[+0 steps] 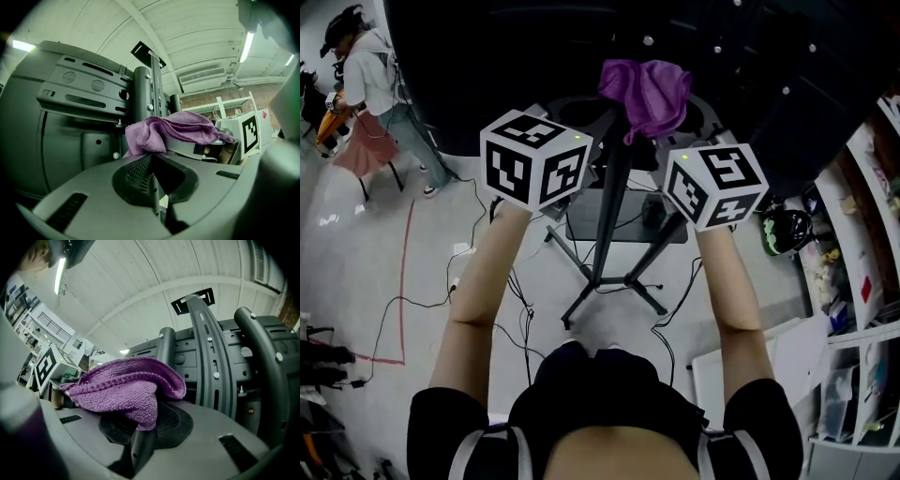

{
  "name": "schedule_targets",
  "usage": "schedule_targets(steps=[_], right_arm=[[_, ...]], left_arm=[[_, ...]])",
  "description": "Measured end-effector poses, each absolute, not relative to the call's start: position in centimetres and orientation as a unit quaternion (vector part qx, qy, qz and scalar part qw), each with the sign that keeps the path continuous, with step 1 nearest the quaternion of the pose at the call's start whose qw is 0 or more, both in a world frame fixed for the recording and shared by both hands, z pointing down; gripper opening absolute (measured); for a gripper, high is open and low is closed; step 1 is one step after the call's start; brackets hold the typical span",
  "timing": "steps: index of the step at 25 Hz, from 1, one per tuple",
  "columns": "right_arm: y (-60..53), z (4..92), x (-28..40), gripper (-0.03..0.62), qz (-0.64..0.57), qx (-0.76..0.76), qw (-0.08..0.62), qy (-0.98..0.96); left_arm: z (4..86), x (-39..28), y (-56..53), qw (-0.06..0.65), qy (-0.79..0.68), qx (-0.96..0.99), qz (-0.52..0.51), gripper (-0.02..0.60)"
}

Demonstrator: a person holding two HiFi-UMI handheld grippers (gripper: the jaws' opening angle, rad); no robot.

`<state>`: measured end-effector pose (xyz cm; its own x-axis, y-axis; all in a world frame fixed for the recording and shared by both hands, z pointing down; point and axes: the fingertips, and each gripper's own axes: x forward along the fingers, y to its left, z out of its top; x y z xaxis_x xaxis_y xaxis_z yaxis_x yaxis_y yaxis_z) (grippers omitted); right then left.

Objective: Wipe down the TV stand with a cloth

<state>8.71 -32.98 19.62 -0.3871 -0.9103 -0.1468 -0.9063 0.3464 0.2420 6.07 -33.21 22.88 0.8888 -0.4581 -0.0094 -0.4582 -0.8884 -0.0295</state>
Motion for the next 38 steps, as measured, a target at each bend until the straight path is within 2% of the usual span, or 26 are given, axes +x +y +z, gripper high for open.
schedule_targets(steps=[26,31,38], right_arm=[[-32.9,32.3,9.5,0.064,-0.026,0.579,0.014,-0.815],[-32.8,35.8,9.9,0.064,0.004,0.580,0.022,-0.814],[-32.7,41.4,10.1,0.064,0.045,0.579,0.027,-0.814]], left_arm=[[35.8,6.7,-33.6,-0.056,0.226,-0.971,-0.053,0.006],[39.3,7.1,-33.3,-0.049,0.226,-0.971,-0.069,0.006],[44.9,7.3,-33.0,-0.077,0.221,-0.968,-0.089,0.006]])
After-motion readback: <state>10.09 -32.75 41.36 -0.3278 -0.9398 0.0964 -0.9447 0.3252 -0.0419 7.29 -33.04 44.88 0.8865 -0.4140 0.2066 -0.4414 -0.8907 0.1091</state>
